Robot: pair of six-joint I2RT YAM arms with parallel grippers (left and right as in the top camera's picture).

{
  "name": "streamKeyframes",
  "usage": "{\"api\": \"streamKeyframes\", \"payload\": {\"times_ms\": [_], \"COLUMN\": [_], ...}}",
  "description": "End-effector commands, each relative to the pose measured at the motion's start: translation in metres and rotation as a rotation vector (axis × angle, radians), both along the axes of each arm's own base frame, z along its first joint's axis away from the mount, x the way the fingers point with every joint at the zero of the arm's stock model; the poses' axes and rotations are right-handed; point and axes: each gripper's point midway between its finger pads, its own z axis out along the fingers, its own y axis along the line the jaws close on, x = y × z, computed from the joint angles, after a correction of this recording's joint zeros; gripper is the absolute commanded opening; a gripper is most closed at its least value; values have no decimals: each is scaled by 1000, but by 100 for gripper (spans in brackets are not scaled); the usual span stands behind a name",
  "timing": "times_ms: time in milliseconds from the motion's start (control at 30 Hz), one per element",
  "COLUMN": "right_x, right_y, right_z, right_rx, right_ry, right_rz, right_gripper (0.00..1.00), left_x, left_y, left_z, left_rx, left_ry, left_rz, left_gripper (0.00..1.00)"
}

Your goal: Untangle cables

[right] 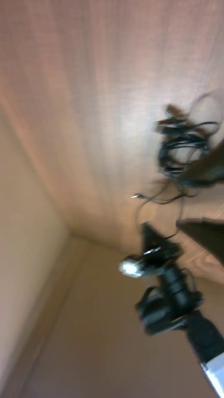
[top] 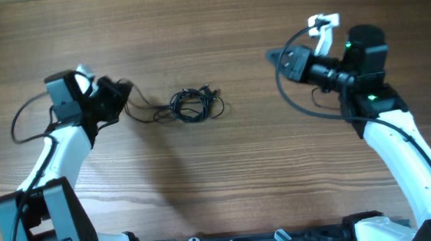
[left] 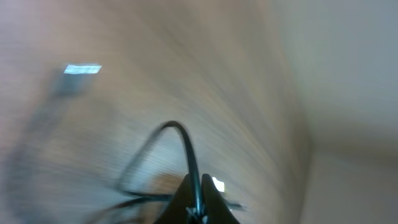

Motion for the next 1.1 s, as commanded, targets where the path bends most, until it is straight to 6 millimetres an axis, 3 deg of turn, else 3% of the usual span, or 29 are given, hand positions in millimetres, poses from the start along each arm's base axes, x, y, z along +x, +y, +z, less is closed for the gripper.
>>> {"api": "streamKeyframes", "payload": {"times_ms": [0, 33, 100, 167, 200, 233, 367, 500, 633, 767, 900, 967, 1067], "right_x": [-10, -10, -9, -10, -14, -17, -27, -38, -39, -68, -85, -85, -67], "right_y": [26, 32, 37, 48, 59, 65, 93, 112, 138, 170, 186, 191, 192], "right_z": [-35, -53, -72, -99, -117, -122, -121, -123, -115, -121, -132, -135, -144], "right_rx": [-114, -124, -117, -95, -95, -99, -90, -23, 96, 200, 214, 224, 273], "right_ry": [31, 120, 230, 368, 431, 443, 426, 546, 623, 867, 988, 996, 988], "right_rz": [77, 38, -19, -69, -57, -45, 29, -19, -44, -53, -69, -72, -162], "right_gripper": [94, 100, 100, 100, 100, 100, 100, 100, 100, 85, 94, 96, 96], "left_x": [-7, -4, -4, -8, -12, -16, -26, -35, -43, -44, -44, -44, -46], "left_y": [-71, -78, -82, -86, -84, -82, -76, -78, -92, -104, -105, -106, -110], "left_z": [53, 69, 86, 119, 146, 164, 203, 229, 245, 249, 249, 249, 250], "left_rx": [-86, -101, -112, -112, -91, -86, -81, -86, -80, -75, -86, -109, -139], "left_ry": [-300, -344, -381, -461, -519, -550, -620, -665, -707, -717, -712, -698, -682], "left_rz": [-405, -410, -407, -405, -374, -343, -270, -210, -190, -175, -169, -162, -164], "left_gripper": [4, 4, 4, 4, 4, 4, 4, 4, 4, 4, 4, 4, 4]}}
